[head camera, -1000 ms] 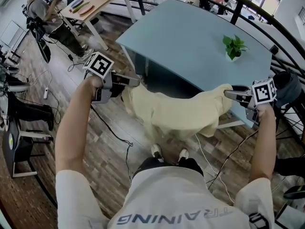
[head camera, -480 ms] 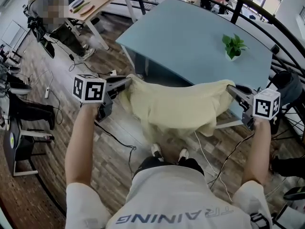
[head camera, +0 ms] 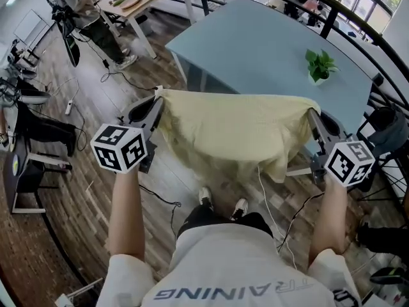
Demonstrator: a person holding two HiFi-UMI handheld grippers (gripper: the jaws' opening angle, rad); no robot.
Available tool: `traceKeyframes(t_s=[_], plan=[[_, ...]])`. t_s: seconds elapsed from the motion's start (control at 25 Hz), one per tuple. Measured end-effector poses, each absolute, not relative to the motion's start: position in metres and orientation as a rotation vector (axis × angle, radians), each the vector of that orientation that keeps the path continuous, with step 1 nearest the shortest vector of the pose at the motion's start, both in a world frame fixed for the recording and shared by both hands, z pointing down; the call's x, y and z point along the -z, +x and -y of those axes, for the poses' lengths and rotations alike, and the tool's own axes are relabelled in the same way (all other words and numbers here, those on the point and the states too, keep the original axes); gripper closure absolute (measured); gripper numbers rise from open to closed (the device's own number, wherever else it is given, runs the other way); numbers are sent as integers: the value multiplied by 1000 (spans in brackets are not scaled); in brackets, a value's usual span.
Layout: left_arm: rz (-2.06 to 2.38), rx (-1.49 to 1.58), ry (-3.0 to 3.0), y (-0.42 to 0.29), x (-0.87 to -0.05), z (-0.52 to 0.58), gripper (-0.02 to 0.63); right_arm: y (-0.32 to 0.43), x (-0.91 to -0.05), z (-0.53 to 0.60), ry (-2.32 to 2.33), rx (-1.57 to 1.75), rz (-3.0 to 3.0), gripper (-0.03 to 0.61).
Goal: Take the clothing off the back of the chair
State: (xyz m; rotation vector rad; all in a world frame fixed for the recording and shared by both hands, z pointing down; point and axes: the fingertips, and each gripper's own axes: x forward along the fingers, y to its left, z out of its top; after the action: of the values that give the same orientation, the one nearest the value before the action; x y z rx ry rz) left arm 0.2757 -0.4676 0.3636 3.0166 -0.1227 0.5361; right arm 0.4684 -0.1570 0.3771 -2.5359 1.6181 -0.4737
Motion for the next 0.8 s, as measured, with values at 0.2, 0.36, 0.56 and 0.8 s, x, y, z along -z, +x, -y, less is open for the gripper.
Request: traceKeyframes(t_s=[0.2, 0.36, 0.56, 0.8], plan=[[312, -340, 3035, 237, -346, 448, 566, 448, -364, 147, -2517, 333, -1627, 543], [386, -223, 3023, 214, -337, 433, 566, 434, -350, 137, -2490, 248, -1633, 543], [391, -139, 3024, 184, -335, 414, 566, 409, -350, 123, -2462, 204, -1600, 543], [376, -130, 3020, 137, -342, 397, 566, 365, -355, 111, -2467, 214, -1567, 543]])
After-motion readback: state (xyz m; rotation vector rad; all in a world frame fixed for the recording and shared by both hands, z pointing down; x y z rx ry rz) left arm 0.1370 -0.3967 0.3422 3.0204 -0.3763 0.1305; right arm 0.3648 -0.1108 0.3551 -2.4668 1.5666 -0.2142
